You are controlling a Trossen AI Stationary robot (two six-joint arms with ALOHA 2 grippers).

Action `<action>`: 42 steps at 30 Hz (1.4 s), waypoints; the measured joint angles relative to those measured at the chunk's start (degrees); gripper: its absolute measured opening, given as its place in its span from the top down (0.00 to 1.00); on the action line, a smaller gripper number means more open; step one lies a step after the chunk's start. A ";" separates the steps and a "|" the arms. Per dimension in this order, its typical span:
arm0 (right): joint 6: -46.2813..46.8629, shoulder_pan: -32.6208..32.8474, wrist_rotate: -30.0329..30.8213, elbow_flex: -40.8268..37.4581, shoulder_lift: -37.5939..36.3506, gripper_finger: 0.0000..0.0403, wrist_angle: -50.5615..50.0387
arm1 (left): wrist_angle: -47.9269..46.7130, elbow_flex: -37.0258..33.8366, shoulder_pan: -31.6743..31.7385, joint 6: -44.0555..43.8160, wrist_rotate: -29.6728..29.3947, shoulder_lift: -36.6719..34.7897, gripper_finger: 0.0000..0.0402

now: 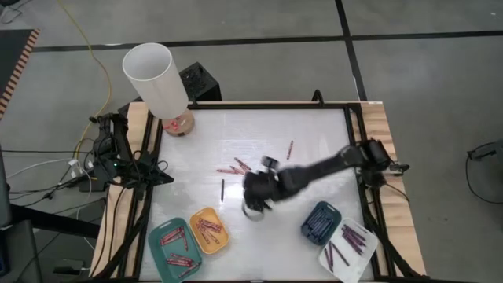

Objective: Sort crayons
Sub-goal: Put the pink crayon into the yellow bin

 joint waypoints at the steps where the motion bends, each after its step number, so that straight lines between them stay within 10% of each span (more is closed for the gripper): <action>1: -5.90 -2.38 -4.09 -0.61 0.05 0.85 5.07 | 0.00 0.00 0.00 0.00 0.00 0.00 1.00; 7: -25.83 -14.21 -24.90 -2.48 0.75 0.85 26.97 | -0.02 0.00 0.00 0.00 -0.02 0.00 1.00; 13: -29.50 -20.19 -32.17 -2.31 5.17 0.85 37.95 | -0.37 0.00 0.01 0.00 0.02 0.02 1.00; 25: -39.13 -21.22 -28.64 0.58 19.49 0.83 44.51 | -1.35 0.02 0.00 -0.01 3.99 -0.01 1.00; 42: -37.99 -21.13 -28.84 1.19 20.75 0.57 42.41 | -1.52 0.02 0.00 0.00 5.01 0.00 1.00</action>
